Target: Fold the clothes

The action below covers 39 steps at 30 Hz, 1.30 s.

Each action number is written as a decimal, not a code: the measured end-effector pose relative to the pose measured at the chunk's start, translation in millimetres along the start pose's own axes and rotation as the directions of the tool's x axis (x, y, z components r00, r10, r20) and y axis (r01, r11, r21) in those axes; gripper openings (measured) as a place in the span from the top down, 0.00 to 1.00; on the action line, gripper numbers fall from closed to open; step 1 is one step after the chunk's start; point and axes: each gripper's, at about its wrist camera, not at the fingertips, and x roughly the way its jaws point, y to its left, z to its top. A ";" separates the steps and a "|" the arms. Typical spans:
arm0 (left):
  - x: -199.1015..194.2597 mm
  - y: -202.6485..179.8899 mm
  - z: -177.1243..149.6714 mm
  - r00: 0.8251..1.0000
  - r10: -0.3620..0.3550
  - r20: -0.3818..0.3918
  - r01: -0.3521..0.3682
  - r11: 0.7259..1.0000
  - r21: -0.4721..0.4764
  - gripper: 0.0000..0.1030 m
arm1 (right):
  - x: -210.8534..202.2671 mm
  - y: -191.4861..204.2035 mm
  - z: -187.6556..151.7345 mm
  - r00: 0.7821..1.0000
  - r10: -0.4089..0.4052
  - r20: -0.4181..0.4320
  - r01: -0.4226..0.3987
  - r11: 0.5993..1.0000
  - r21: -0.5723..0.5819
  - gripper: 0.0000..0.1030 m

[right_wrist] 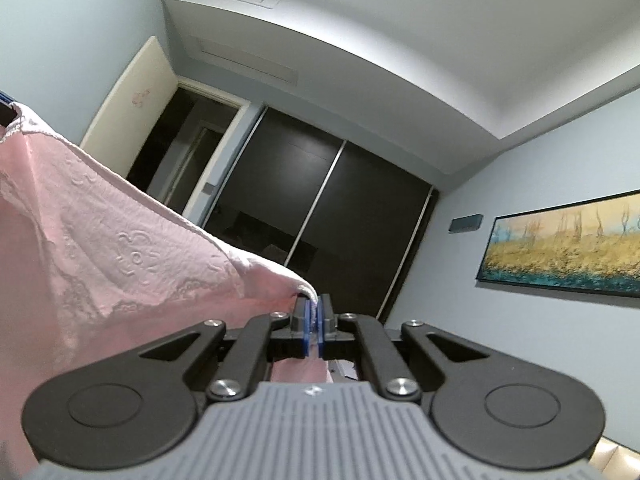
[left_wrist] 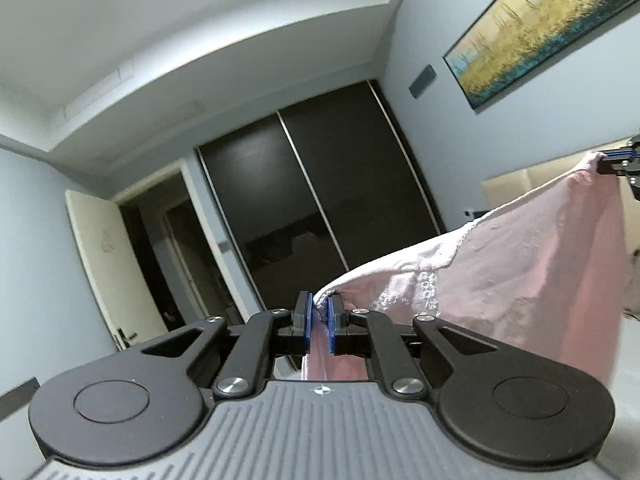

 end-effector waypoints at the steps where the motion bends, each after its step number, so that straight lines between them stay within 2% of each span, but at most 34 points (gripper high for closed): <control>1: 3.1 -1.0 -9.6 0.999 -0.026 -0.022 0.026 1.000 -0.010 0.94 | -4.5 2.3 -8.1 1.000 0.021 -0.014 -0.021 1.000 0.002 0.96; 3: 2.0 -8.6 -39.7 0.993 -0.090 -0.079 0.088 0.996 -0.030 0.94 | -14.4 10.6 -31.3 0.995 0.071 -0.063 -0.071 0.997 -0.001 0.96; 6: -1.3 -28.4 -91.8 0.970 -0.173 -0.172 0.174 0.985 -0.010 0.94 | -31.4 26.5 -77.9 0.974 0.164 -0.153 -0.166 0.986 0.001 0.96; 9: -8.5 -51.6 -150.7 0.927 -0.252 -0.279 0.260 0.966 -0.010 0.94 | -51.2 42.1 -124.6 0.935 0.260 -0.242 -0.261 0.965 0.028 0.96; 12: -24.4 -73.7 -208.3 0.870 -0.333 -0.363 0.342 0.939 -0.042 0.94 | -72.4 57.1 -174.5 0.874 0.353 -0.335 -0.350 0.934 0.070 0.96; 15: -37.9 -95.7 -262.2 0.804 -0.390 -0.449 0.399 0.914 -0.078 0.94 | -97.5 70.7 -226.0 0.798 0.436 -0.416 -0.424 0.897 0.125 0.96; 19: -55.2 -129.0 -328.7 0.691 -0.458 -0.560 0.481 0.869 -0.118 0.94 | -128.2 88.4 -288.7 0.669 0.546 -0.505 -0.510 0.831 0.223 0.96; 22: -68.4 -146.5 -355.5 0.625 -0.481 -0.615 0.541 0.835 -0.102 0.94 | -149.3 101.6 -326.8 0.584 0.595 -0.553 -0.565 0.786 0.249 0.96; 24: -78.5 -154.5 -366.6 0.596 -0.492 -0.634 0.585 0.808 -0.077 0.94 | -160.0 107.5 -340.1 0.526 0.622 -0.580 -0.618 0.748 0.242 0.96; 28: -87.0 -164.6 -382.3 0.547 -0.507 -0.666 0.623 0.778 -0.080 0.94 | -167.4 114.8 -345.2 0.457 0.671 -0.584 -0.710 0.671 0.216 0.96; 33: -115.5 -160.4 -392.8 0.499 -0.552 -0.669 0.671 0.734 -0.105 0.95 | -184.0 116.6 -350.8 0.354 0.728 -0.587 -0.791 0.568 0.228 0.96; 36: -130.6 -156.1 -397.8 0.443 -0.610 -0.657 0.724 0.676 -0.139 0.95 | -199.6 111.9 -354.3 0.273 0.763 -0.585 -0.831 0.494 0.257 0.96; 37: -135.5 -155.8 -400.3 0.419 -0.631 -0.653 0.745 0.650 -0.149 0.95 | -201.8 111.1 -354.8 0.242 0.773 -0.587 -0.841 0.469 0.270 0.96; 39: -143.3 -156.3 -403.9 0.355 -0.672 -0.650 0.785 0.592 -0.184 0.95 | -209.0 111.2 -358.3 0.168 0.789 -0.591 -0.860 0.410 0.303 0.96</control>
